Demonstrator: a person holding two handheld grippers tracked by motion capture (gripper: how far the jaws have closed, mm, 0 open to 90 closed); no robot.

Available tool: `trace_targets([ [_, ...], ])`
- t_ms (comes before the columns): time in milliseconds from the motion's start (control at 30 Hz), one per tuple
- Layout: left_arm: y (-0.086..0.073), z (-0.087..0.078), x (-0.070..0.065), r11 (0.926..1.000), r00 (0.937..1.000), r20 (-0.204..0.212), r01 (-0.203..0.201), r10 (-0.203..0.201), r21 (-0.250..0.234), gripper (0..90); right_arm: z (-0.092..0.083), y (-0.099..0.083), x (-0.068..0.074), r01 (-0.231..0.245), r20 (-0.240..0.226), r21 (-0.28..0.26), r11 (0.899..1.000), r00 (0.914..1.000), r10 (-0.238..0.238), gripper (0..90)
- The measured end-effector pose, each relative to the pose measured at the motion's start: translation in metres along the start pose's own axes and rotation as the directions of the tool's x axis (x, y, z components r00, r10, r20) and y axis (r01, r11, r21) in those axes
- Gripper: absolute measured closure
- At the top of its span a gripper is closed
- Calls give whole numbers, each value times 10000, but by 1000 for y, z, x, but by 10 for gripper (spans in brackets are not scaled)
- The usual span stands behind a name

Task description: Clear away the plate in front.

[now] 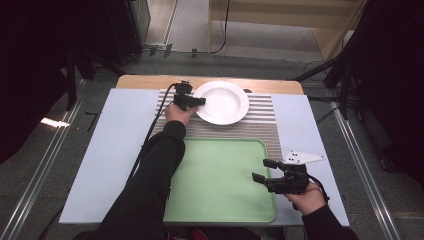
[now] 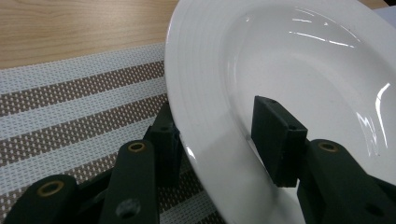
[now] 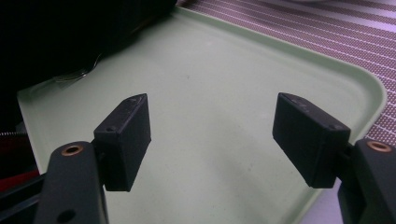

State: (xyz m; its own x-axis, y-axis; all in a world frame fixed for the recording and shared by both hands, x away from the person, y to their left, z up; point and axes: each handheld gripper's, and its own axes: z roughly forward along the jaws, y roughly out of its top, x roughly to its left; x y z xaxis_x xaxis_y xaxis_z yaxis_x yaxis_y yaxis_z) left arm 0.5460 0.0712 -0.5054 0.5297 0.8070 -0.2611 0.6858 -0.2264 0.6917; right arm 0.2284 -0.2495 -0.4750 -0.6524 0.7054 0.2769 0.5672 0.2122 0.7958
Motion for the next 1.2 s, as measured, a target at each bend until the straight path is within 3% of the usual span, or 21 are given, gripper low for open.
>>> trace_targets([
  [233, 4, -3, 2, 9978, 9975, 234, 657, -660, 133, 593, 0, 0, -1, -12, -28, -9, 10000, 10000, 12, 268],
  [333, 7, -6, -3, 9979, 9974, 333, 646, -642, -94, 621, 0, 1, -1, 7, -18, -10, 10000, 10000, -7, 268],
  [433, 13, -12, -11, 9983, 9982, 497, 367, -344, -453, 660, 0, 1, -2, 5, 8, -29, 10000, 10000, -5, 268],
  [700, 27, -22, -29, 9986, 9946, 1033, 7, 48, -531, 741, 0, 2, 0, 2, -19, -12, 10000, 10000, -2, 268],
  [767, 30, -22, -36, 9988, 9955, 902, -268, 303, -398, 757, 1, 2, 0, 22, -22, -24, 10000, 10000, -22, 268],
  [900, 32, -22, -36, 9995, 9930, 1168, 215, -188, -220, 781, 0, 2, 0, 18, -32, -22, 10000, 10000, -18, 268],
  [967, 34, -22, -36, 9981, 9884, 1406, 603, -577, -143, 794, 0, 2, 0, 30, -1, -40, 10000, 10000, -30, 268],
  [1100, 41, -26, -41, 9969, 9875, 1374, 780, -770, -22, 815, 0, 2, -1, 7, 6, -57, 10000, 10000, -7, 268],
  [1200, 51, -29, -47, 9973, 9923, 1043, 638, -672, 353, 816, -1, 1, -1, -44, -17, -73, 10000, 10000, 44, 268],
])
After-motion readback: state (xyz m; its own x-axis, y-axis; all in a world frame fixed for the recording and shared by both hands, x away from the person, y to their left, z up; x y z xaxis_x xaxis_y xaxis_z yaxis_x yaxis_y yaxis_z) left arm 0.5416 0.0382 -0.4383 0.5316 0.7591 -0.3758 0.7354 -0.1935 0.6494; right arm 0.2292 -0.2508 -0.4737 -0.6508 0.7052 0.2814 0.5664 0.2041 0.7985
